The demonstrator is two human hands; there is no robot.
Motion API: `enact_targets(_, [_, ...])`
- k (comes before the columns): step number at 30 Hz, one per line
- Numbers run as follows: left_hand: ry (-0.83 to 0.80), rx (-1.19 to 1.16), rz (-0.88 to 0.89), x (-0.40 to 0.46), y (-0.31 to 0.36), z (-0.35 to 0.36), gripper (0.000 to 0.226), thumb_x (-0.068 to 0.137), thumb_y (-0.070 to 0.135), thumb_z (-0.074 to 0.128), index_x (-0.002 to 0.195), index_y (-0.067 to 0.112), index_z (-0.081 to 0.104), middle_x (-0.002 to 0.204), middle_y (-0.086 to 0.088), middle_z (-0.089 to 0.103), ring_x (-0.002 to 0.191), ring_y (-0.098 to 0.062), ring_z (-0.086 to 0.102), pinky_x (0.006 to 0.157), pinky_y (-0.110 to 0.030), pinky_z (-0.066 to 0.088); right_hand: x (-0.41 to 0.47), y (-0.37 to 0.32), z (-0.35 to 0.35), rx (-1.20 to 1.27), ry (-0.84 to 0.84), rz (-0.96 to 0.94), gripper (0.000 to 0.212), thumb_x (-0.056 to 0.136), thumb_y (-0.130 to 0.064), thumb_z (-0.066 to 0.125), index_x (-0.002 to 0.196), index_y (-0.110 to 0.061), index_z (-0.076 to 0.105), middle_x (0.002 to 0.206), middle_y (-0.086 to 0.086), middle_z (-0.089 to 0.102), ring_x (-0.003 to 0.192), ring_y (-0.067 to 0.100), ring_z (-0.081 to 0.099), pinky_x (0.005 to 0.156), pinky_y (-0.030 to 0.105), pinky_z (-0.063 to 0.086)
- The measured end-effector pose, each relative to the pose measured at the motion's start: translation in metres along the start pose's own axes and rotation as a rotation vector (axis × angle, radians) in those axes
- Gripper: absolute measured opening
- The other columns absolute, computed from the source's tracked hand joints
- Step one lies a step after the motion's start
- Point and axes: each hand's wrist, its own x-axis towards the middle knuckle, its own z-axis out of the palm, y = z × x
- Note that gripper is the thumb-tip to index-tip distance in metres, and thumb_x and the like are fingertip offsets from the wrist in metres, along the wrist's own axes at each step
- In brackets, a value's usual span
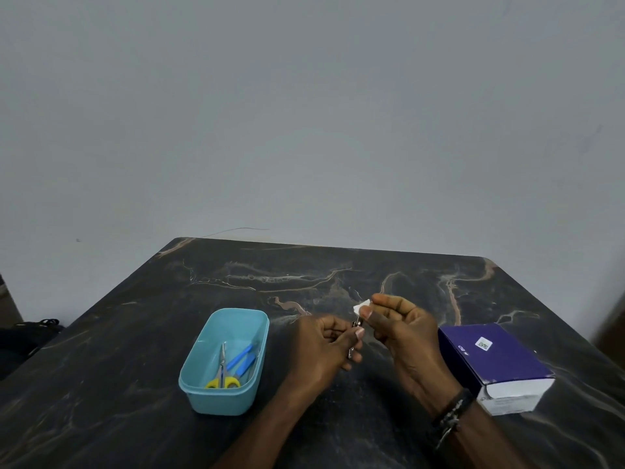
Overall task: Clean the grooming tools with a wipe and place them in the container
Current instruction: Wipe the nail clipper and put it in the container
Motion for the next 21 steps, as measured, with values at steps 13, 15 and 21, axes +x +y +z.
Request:
enact_targets(13, [-0.002,-0.051,-0.008,0.0007,-0.0011,0.0004,0.013,0.086,0.013,0.072,0.081,0.002,0.071,0.067,-0.013,0.072,0.052,-0.020,0.067,0.044,-0.024,0.051,-0.0027,-0.0010,0.0013,-0.036,-0.002,-0.129,0.033,0.069,0.000,0.079,0.099,-0.004,0.066,0.084,0.012,0.077,0.077,0.022,0.075,0.062,0.023,0.058])
enact_targets(15, [-0.008,-0.055,-0.019,0.0009,-0.0020,0.0009,0.012,0.085,0.014,0.072,0.081,0.003,0.071,0.066,-0.012,0.072,0.051,-0.020,0.067,0.044,-0.025,0.051,-0.0042,-0.0024,0.0020,-0.015,0.025,-0.145,0.039,0.062,-0.009,0.080,0.098,-0.005,0.066,0.082,0.011,0.077,0.076,0.021,0.075,0.063,0.023,0.059])
enact_targets(21, [0.024,-0.043,-0.019,0.0012,-0.0032,-0.0012,0.013,0.086,0.017,0.072,0.079,0.006,0.071,0.067,-0.011,0.073,0.053,-0.021,0.068,0.046,-0.024,0.051,-0.0024,0.0016,0.0034,-0.076,-0.061,-0.088,0.031,0.071,0.000,0.077,0.100,-0.003,0.066,0.086,0.011,0.078,0.079,0.022,0.075,0.061,0.020,0.056])
